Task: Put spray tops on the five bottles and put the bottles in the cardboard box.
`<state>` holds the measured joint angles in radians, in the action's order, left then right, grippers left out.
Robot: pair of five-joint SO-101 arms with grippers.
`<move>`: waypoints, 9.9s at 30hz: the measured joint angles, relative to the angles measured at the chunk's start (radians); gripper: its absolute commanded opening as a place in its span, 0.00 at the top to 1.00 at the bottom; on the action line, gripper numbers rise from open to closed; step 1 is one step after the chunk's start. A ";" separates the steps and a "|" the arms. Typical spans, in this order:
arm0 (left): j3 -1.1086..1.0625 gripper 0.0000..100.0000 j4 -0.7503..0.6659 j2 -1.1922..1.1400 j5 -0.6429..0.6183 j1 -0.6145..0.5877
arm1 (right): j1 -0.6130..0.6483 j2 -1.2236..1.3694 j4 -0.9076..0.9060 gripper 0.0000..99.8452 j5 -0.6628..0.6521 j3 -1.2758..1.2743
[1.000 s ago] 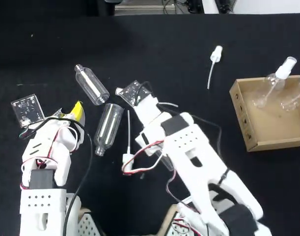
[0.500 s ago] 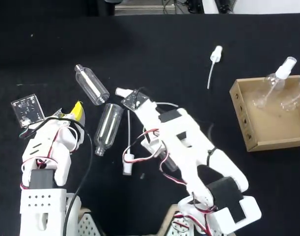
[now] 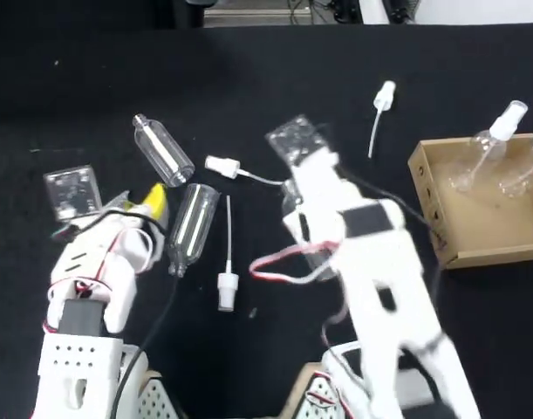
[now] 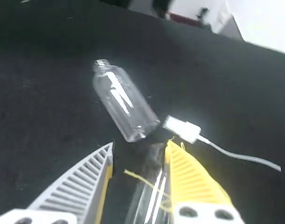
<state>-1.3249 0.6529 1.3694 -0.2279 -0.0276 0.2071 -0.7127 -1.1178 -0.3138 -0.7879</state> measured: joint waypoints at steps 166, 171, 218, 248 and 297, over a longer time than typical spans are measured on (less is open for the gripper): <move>0.540 0.78 0.598 -0.985 0.566 0.282 | -0.095 -0.667 0.210 0.99 0.284 -0.468; 0.339 0.78 0.440 -0.979 0.543 0.282 | -0.095 -0.667 0.210 0.99 0.284 -0.468; 0.664 0.77 0.755 -0.977 -0.264 0.141 | -0.081 -0.667 0.209 0.99 0.284 -0.471; 0.384 0.77 0.331 -0.977 -0.598 0.160 | -0.081 -0.667 0.209 0.99 0.284 -0.471; 0.212 0.72 0.087 -0.948 -0.500 0.155 | 0.037 -0.667 0.080 0.99 0.284 -0.471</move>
<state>-1.1132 0.7403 0.4212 -0.7281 0.1274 0.2440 -1.3802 -1.0380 -0.0299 -1.2589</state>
